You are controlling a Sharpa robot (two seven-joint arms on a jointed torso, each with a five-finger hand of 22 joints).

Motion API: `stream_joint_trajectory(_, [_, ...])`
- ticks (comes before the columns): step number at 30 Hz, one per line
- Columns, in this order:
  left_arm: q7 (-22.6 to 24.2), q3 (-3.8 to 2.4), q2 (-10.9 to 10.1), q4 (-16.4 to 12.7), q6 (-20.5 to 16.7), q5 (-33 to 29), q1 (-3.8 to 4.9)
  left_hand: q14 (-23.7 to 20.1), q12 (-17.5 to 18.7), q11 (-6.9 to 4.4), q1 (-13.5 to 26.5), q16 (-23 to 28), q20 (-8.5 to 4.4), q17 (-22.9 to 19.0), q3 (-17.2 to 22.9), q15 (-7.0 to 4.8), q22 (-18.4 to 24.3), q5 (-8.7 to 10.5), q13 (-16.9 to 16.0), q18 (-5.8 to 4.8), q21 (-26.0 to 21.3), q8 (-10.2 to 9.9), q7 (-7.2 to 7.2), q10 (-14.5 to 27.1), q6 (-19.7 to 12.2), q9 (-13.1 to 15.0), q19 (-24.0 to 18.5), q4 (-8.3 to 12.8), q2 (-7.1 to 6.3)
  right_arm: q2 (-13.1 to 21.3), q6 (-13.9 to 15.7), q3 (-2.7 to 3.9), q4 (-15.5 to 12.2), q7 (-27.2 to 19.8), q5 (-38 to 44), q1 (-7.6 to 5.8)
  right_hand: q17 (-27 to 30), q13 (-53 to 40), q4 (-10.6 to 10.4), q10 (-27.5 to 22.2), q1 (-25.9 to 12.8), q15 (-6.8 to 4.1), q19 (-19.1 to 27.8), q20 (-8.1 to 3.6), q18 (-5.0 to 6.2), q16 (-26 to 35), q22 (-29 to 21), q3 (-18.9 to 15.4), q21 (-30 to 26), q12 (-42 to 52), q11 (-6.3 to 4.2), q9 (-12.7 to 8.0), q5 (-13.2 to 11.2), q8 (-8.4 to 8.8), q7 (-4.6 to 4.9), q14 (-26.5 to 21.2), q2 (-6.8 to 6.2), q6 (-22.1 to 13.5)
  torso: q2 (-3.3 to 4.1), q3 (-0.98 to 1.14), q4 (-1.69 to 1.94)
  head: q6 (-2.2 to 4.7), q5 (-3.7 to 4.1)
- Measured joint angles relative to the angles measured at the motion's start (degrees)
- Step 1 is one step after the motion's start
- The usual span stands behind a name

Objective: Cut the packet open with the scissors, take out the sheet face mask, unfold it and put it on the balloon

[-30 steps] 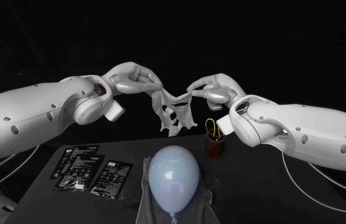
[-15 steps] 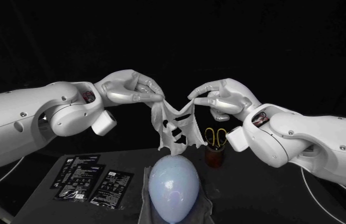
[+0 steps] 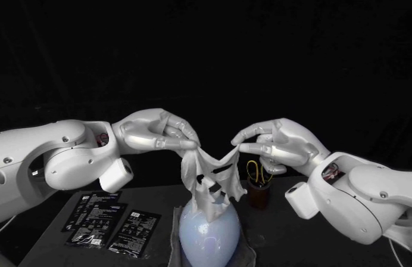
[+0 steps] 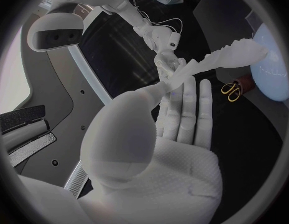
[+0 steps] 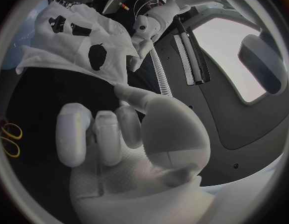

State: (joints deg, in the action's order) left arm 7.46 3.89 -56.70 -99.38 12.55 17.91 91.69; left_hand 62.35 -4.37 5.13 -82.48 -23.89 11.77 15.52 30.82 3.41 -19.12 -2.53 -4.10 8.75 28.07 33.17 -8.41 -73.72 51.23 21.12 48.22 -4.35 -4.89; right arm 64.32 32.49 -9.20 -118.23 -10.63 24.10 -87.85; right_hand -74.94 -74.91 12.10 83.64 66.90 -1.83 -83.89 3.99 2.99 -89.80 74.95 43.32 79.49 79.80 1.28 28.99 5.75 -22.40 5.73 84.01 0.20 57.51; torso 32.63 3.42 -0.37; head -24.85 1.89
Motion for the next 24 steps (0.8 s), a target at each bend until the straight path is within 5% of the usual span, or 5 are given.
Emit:
stream_joint_trajectory(7, [-1.34,1.06,-2.66,-3.21,1.51,-0.88,-0.58,0.0,0.23,0.0,0.07,0.0,0.0,0.13,0.0,0.0,-0.31,0.0,0.0,0.0,0.45,-0.14,0.0,0.0,0.0,0.0,0.0,0.0,-0.07,2.32,-0.43,-0.66,-2.97,0.07,-0.12,3.93,0.04,-0.03,0.0,-0.02,0.0,0.0,0.01,0.0,0.0,0.04,0.0,0.0,0.0,-0.07,-0.02,-0.01,0.0,0.03,-0.01,0.0,0.0,-0.01,-0.16,-0.01,-0.14,0.03,-0.27])
stream_joint_trajectory(11, [-1.97,2.28,-3.66,-4.21,2.34,-1.18,-0.73,0.0,0.23,0.0,0.07,0.0,0.0,0.2,0.0,0.0,-0.36,0.01,0.0,-0.01,0.45,-0.15,0.0,0.0,0.0,0.0,0.0,0.0,-0.07,2.59,-0.73,-0.82,-3.56,0.15,-0.11,6.09,0.04,-0.04,0.0,-0.03,0.0,0.0,0.01,0.01,0.0,0.05,-0.01,0.0,0.0,-0.07,-0.02,-0.02,0.0,0.05,-0.01,0.0,0.0,-0.01,-0.43,-0.04,-0.19,-0.85,-0.54])
stream_joint_trajectory(16, [-2.62,4.54,-4.27,-4.68,3.18,-1.32,-2.54,0.0,0.23,0.0,0.07,0.0,0.0,0.2,0.0,0.01,-0.42,0.02,0.0,-0.01,0.45,-0.32,0.0,0.0,0.0,0.01,0.0,0.0,-0.07,2.47,-1.19,-1.09,-3.51,0.22,0.01,9.6,0.03,-0.04,0.0,-0.03,0.0,0.0,0.02,0.01,0.0,0.18,-0.03,0.0,-0.01,-0.09,-0.02,0.04,0.01,0.09,-0.02,0.0,0.0,-0.02,-0.74,-0.04,-0.3,-2.97,-0.96])
stream_joint_trajectory(24, [-3.31,5.56,-4.37,-3.86,3.45,0.19,-6.7,-0.01,0.22,0.0,0.07,0.0,0.0,0.26,0.0,0.01,-0.42,0.03,0.0,-0.02,0.53,-0.48,0.16,0.0,0.15,0.3,0.0,0.0,-0.07,0.9,-1.66,-1.39,-0.93,0.23,0.66,16.16,-0.01,-0.01,0.0,-0.03,0.0,0.0,0.02,0.02,0.0,0.0,-0.04,0.0,-0.01,-0.09,-0.03,0.05,0.01,-0.14,-0.11,0.0,0.0,-0.12,-0.75,-0.04,-0.49,-7.49,-1.26])
